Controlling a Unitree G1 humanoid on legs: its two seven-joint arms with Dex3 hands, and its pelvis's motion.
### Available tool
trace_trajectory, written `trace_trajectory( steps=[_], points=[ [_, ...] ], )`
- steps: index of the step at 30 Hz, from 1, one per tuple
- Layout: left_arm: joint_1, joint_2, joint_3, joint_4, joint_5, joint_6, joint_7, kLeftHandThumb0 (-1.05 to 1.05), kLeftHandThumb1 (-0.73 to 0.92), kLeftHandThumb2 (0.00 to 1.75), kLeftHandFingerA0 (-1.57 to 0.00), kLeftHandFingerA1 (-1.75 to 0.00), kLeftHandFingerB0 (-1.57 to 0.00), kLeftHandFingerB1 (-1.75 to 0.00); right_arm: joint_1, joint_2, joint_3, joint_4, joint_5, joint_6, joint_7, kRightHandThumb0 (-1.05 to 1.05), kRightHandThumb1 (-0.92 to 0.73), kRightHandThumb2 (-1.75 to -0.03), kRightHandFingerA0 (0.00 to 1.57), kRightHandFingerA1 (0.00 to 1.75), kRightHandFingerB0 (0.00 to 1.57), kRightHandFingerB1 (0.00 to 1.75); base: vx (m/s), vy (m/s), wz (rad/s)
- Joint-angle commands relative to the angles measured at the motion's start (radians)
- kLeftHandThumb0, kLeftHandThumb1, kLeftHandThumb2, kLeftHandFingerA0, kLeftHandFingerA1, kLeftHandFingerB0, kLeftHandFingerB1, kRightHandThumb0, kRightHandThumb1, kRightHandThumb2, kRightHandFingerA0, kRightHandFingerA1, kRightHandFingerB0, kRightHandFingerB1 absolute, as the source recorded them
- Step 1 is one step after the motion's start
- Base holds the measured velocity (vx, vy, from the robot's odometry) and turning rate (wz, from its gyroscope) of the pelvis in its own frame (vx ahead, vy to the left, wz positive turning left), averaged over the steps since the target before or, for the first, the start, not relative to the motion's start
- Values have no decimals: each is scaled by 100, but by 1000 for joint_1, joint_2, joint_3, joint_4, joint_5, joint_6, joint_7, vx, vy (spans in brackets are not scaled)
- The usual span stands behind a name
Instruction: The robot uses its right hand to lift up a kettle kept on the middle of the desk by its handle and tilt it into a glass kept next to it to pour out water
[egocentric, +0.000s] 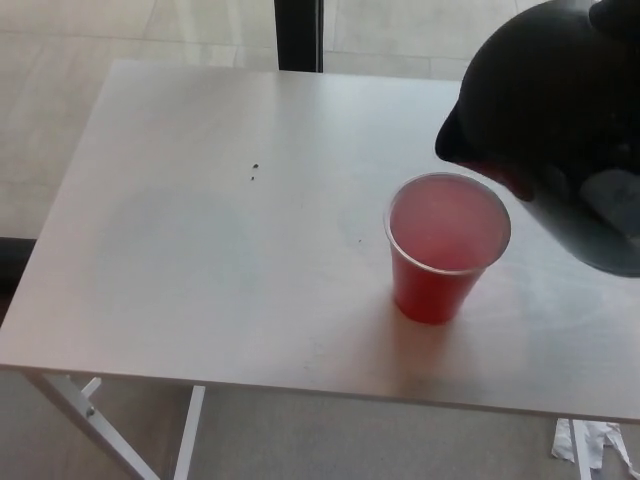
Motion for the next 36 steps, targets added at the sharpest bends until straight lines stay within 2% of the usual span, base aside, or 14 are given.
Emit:
trace_trajectory(
  steps=[1, 7, 8, 10, 11, 12, 16, 17, 25, 30, 31, 33, 35, 36],
  points=[
    [10, 9, 9, 6, -8, -3, 4, -84, 92, 67, -40, -58, -25, -55, 35, 23, -71, -32, 43, 58, -39, -29, -54, -86, 98, 175, 63, 155, 0, 0, 0],
    [12, 5, 17, 6, -14, 3, 2, -83, 92, 68, -42, -60, -26, -56, 135, 165, -212, -42, 97, 64, -139, -16, -56, -81, 114, 172, 67, 133, 0, 0, 0],
    [19, 9, 8, 4, -2, -9, 8, -79, 72, 112, -41, -65, -23, -59, 177, 234, -289, -42, 151, 22, -167, -15, -51, -87, 91, 175, 59, 167, 0, 0, 0],
    [22, 6, 8, 3, -2, -11, 8, -84, 92, 68, -43, -60, -25, -55, 215, 248, -311, -42, 173, -34, -153, -20, -51, -93, 92, 175, 66, 172, 0, 0, 0],
    [21, 4, 11, 6, -5, -8, 8, -81, 71, 112, -39, -64, -21, -58, 243, 251, -312, -38, 175, -54, -145, -26, -56, -87, 91, 175, 61, 171, 0, 0, 0],
    [21, 3, 12, 7, -7, -7, 7, -85, 92, 68, -42, -61, -26, -56, 245, 257, -300, -44, 154, -13, -151, -33, -64, -80, 92, 175, 57, 168, 0, 0, 0],
    [19, -10, 21, 14, -16, 1, 16, -79, 71, 111, -39, -64, -25, -59, 281, 315, -292, -18, 158, -22, -209, -28, -53, -90, 101, 175, 74, 165, 0, 0, 0],
    [20, -11, 25, 15, -18, 1, 11, -83, 91, 67, -42, -59, -28, -56, 294, 321, -293, -11, 165, -46, -214, -28, -53, -92, 101, 175, 73, 163, 0, 0, 0],
    [29, -16, 30, 16, -18, -9, 4, -84, 92, 68, -41, -61, -27, -58, 347, 378, -365, 15, 258, -151, -242, -26, -41, -118, 98, 175, 79, 167, 0, 0, 0],
    [37, -13, 30, 14, -17, -8, 4, -83, 74, 114, -43, -66, -25, -61, 322, 387, -434, 41, 311, -94, -288, -49, -60, -98, 130, 150, 92, 129, 0, 0, 0],
    [38, -13, 29, 15, -14, -6, 13, -85, 92, 67, -45, -59, -29, -56, 312, 375, -449, 53, 318, -76, -291, -49, -61, -99, 131, 149, 95, 130, 0, 0, 0],
    [37, -14, 29, 14, -14, -4, 15, -80, 71, 111, -42, -65, -28, -61, 296, 358, -455, 66, 307, -51, -312, -47, -60, -95, 131, 151, 83, 123, 0, 0, 0],
    [39, -14, 41, 20, -26, 6, 2, -84, 92, 68, -43, -60, -28, -57, 294, 350, -464, 75, 311, -60, -334, -45, -60, -95, 128, 148, 75, 110, 0, 0, 0],
    [43, -14, 31, 16, -15, -3, 10, -79, 73, 113, -41, -65, -28, -61, 280, 351, -494, 93, 318, -60, -365, -25, -80, -65, 96, 175, 60, 137, 0, 0, 0]
  ],
)
